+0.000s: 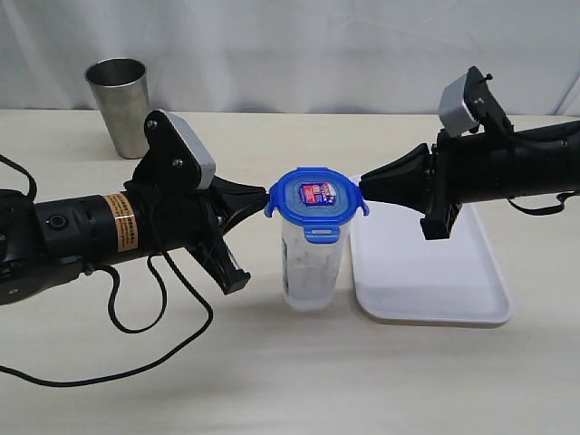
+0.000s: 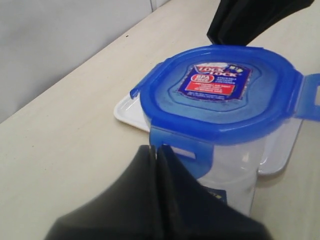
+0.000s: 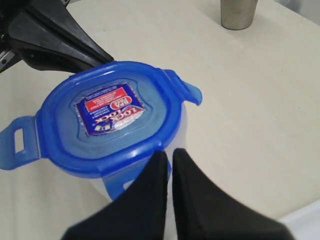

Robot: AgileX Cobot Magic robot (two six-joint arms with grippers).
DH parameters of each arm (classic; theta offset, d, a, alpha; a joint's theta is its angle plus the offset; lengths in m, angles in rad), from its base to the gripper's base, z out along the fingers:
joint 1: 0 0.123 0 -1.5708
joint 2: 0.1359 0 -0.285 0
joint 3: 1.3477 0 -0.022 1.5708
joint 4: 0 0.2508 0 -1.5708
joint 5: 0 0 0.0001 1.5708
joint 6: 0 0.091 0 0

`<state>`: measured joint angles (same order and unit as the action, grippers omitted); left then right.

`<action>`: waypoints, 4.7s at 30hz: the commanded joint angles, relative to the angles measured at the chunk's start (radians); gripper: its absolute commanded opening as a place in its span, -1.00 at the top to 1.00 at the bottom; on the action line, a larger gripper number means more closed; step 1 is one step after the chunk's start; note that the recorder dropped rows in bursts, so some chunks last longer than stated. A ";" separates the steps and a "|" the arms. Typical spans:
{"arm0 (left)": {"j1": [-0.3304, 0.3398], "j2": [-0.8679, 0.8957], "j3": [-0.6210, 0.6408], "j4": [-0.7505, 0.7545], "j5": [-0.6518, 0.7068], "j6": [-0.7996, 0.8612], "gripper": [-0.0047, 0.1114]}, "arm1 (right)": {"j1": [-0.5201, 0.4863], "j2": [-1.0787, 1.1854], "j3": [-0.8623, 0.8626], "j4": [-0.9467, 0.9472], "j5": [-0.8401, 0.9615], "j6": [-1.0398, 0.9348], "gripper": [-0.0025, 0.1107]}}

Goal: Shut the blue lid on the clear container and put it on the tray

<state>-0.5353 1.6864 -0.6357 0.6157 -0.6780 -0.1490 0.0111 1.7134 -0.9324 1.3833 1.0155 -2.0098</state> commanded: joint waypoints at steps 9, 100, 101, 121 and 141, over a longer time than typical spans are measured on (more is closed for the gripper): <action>0.001 -0.023 -0.007 0.012 0.008 -0.012 0.92 | 0.004 0.000 0.004 0.033 -0.021 -0.038 0.88; 0.443 0.030 0.122 0.629 -0.543 -0.241 0.92 | 0.207 -0.045 0.004 0.016 -0.178 0.089 0.88; 0.444 0.050 0.122 0.627 -0.543 -0.241 0.92 | 0.207 -0.045 0.004 0.016 -0.178 0.089 0.88; 0.341 0.451 -0.134 0.545 -0.543 -0.106 -0.51 | 0.207 -0.045 0.004 0.014 -0.178 0.093 0.88; 0.120 0.520 -0.294 0.457 -0.408 -0.107 -0.63 | 0.207 -0.045 0.004 0.010 -0.180 0.095 0.88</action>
<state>-0.3955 2.2053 -0.9116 1.0762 -1.0902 -0.2605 0.2144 1.6631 -0.9308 1.4421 0.8403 -1.9205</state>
